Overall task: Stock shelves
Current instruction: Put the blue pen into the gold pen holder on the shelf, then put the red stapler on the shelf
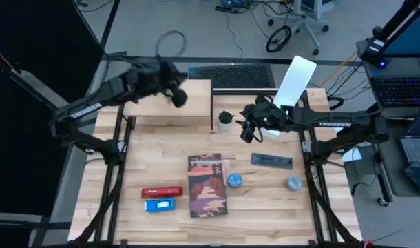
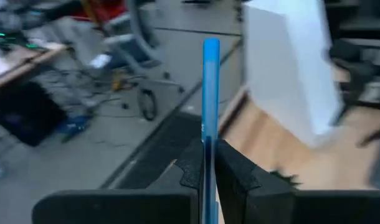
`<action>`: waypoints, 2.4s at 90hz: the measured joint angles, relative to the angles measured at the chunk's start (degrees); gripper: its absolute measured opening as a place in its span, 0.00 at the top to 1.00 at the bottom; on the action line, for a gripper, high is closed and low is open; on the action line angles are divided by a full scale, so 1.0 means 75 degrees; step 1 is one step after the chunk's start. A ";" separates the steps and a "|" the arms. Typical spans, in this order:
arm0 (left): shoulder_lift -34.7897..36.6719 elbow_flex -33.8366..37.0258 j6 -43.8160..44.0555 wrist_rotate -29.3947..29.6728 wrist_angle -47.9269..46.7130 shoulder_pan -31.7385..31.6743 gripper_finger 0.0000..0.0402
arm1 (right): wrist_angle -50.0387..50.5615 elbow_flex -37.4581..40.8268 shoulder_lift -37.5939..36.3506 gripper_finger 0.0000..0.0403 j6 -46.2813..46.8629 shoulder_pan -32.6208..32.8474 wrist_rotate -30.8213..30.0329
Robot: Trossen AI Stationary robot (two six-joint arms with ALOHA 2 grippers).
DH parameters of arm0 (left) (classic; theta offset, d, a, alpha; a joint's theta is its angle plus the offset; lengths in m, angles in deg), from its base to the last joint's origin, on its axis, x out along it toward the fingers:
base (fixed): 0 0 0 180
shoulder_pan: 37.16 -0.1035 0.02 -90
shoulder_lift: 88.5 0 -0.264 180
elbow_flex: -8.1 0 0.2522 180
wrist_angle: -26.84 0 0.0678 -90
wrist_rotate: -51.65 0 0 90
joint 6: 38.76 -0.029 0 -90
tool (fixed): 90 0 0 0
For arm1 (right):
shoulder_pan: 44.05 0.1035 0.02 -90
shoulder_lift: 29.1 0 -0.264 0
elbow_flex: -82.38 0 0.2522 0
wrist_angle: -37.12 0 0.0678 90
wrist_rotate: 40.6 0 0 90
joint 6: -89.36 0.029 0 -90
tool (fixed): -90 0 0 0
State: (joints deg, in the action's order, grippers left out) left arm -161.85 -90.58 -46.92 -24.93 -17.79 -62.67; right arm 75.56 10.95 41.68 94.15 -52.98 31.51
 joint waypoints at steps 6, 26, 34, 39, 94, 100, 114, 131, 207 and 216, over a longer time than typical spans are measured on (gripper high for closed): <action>0.0081 -0.0003 0.0008 0.0040 0.0310 -0.0353 0.98 | -0.0006 0.0000 -0.0003 0.60 0.0153 0.0000 -0.0003; 0.0600 0.1133 0.0206 -0.0709 0.2161 -0.1231 0.99 | 0.0079 0.0000 -0.0003 0.60 0.0267 0.0003 0.0001; 0.0990 0.2145 0.0310 -0.0829 0.3306 -0.1420 0.99 | 0.0107 0.0000 -0.0003 0.60 0.0269 0.0003 0.0000; 0.1243 0.2801 0.0510 -0.0853 0.3979 -0.1522 0.99 | 0.0134 0.0000 -0.0003 0.60 0.0269 0.0005 0.0003; 0.2024 0.5244 0.1045 -0.0760 0.4839 -0.1758 1.00 | 0.0094 0.0000 -0.0003 0.60 0.0441 0.0000 -0.0003; 0.2024 0.5249 0.1044 -0.0760 0.4725 -0.1758 1.00 | 0.0088 0.0000 -0.0003 0.60 0.0470 0.0000 -0.0004; 0.2003 0.5254 0.1061 -0.0759 0.4575 -0.1752 0.97 | 0.0046 0.0000 -0.0003 0.60 0.0473 0.0002 -0.0003; 0.2001 0.5254 0.1789 -0.0748 0.4576 -0.1752 0.89 | 0.0044 0.0000 -0.0003 0.60 0.0473 0.0003 -0.0003; 0.2015 0.4453 0.0835 -0.0547 0.4077 -0.1627 0.58 | 0.0059 0.0000 -0.0003 0.60 0.0490 0.0003 0.0001; 0.2023 0.4252 0.0355 -0.0547 0.4081 -0.1453 0.58 | 0.0038 0.0000 -0.0003 0.60 0.0456 0.0000 0.0000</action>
State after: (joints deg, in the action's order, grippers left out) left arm -146.68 -58.70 -44.25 -29.03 12.82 -73.57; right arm 75.85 10.95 41.66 97.56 -52.98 31.51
